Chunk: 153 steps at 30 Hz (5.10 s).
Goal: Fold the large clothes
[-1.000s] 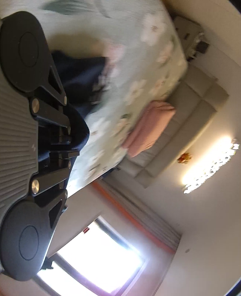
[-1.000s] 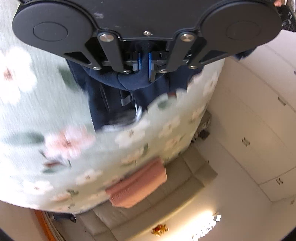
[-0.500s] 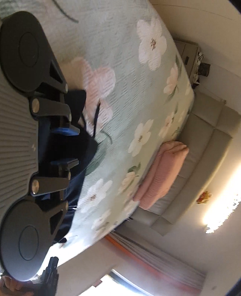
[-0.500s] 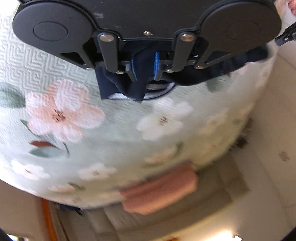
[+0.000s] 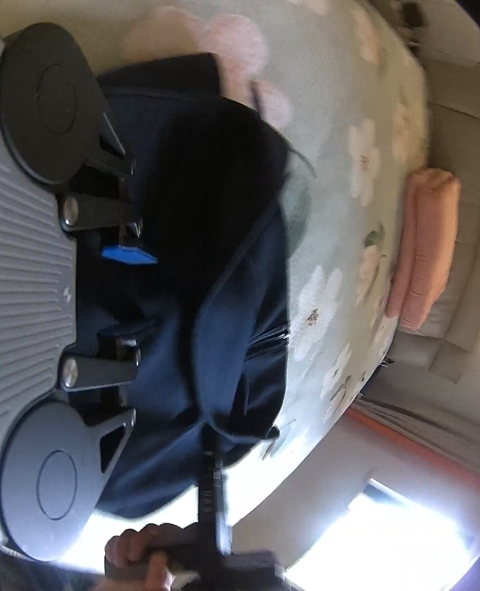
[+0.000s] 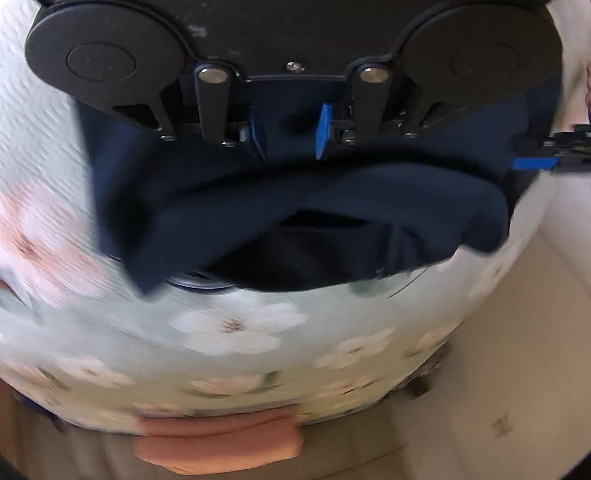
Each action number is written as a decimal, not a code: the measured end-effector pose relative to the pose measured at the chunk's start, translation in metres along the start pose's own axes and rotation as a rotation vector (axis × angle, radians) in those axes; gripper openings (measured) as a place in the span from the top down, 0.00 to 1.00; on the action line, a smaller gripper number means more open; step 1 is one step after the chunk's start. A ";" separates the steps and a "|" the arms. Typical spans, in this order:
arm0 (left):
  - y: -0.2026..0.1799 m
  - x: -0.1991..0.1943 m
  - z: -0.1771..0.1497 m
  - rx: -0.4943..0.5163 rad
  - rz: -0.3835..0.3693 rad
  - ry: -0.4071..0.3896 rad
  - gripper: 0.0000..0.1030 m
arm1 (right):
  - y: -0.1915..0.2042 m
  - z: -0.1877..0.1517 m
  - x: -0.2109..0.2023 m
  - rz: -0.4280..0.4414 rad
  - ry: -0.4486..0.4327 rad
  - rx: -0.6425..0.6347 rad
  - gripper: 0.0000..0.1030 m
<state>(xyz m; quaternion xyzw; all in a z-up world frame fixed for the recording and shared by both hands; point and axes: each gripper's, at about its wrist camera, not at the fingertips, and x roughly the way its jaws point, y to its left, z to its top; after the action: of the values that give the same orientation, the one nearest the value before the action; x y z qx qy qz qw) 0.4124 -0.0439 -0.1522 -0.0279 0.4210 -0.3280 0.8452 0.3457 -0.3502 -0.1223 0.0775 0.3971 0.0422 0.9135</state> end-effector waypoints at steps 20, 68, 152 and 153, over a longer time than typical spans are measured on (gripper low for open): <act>-0.014 0.030 0.027 -0.081 -0.004 -0.165 0.73 | 0.010 0.024 0.047 -0.015 -0.036 0.071 0.80; 0.034 -0.100 -0.166 -0.471 0.150 -0.028 0.97 | -0.017 -0.123 -0.052 -0.208 0.113 0.086 0.29; -0.015 -0.079 -0.034 -0.386 -0.235 -0.310 0.87 | 0.018 -0.130 -0.068 -0.029 0.001 0.085 0.75; -0.027 -0.078 -0.023 -0.354 -0.230 -0.299 0.87 | 0.015 -0.129 -0.066 -0.023 0.009 0.097 0.75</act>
<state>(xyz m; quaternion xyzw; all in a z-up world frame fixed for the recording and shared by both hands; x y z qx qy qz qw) 0.3473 -0.0145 -0.1041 -0.2711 0.3363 -0.3354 0.8372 0.2065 -0.3308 -0.1589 0.1169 0.4035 0.0130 0.9074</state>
